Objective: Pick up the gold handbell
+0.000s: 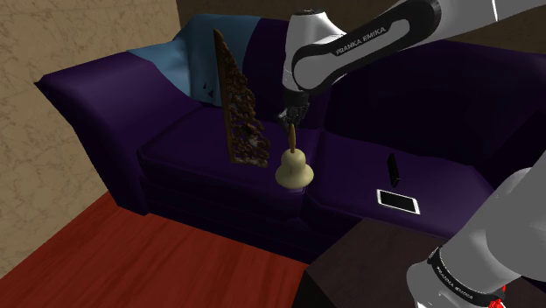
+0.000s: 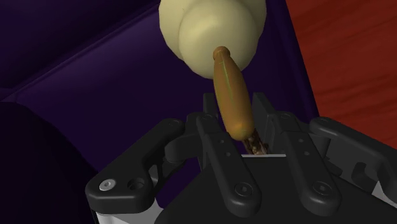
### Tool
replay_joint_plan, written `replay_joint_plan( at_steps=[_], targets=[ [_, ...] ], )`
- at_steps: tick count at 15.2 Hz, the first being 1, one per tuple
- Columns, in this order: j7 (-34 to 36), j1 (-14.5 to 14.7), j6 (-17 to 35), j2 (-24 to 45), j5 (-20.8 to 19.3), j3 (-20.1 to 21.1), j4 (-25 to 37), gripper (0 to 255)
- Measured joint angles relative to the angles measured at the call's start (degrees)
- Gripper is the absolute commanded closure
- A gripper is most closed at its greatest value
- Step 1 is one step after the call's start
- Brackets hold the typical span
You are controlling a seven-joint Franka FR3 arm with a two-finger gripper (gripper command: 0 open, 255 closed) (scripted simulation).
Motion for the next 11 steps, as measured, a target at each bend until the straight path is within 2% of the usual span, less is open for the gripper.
replay_joint_plan(
  at_steps=[11],
  targets=[
    [-1.3,0.0,-7.5,-2.9,1.1,0.0,4.5,255]
  ],
)
